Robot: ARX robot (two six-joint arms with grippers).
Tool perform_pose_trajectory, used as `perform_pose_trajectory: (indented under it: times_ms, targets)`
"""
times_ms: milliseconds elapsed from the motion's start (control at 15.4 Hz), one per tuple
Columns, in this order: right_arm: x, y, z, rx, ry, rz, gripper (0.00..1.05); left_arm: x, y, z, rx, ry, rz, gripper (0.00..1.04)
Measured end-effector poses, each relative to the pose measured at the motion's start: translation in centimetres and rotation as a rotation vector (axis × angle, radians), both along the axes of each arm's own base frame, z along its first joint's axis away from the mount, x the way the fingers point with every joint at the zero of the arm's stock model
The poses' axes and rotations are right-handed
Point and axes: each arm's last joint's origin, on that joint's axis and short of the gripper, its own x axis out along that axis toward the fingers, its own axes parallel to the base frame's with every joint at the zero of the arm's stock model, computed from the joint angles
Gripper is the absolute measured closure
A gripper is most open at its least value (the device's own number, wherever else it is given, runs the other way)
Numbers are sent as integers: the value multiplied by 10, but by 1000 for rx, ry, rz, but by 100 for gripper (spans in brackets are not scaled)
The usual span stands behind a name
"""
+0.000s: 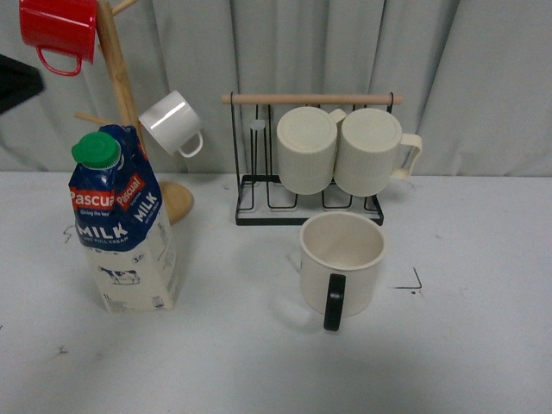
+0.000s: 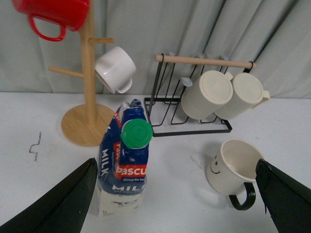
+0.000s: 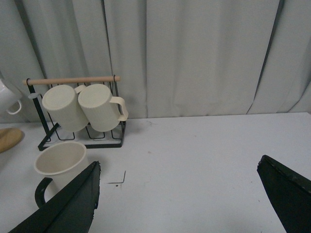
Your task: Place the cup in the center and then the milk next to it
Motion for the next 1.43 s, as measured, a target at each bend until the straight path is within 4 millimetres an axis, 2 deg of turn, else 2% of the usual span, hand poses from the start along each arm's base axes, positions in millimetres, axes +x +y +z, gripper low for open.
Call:
perform_pose_trajectory:
  times_ms: [194,324,518,648,842,1101,1425]
  targets:
    - [0,0,0,0,0,0,7,39,-15,-4,60,48,-71,7]
    - [0,0,0,0,0,0,7,50,-23,-12,113,71,-87,7]
    - [0,0,0,0,0,0,7,71,-28,-29,231,94,-23,7]
    - [0,0,0,0,0,0,7,76,-26,-35,242,120,-8,7]
    - [0,0,0,0,0,0,7,91,-24,-32,272,89,67,7]
    - [0,0,0,0,0,0,7,107,-16,-43,289,120,131,7]
    - [0,0,0,0,0,0,7,121,-18,-64,298,180,143,7]
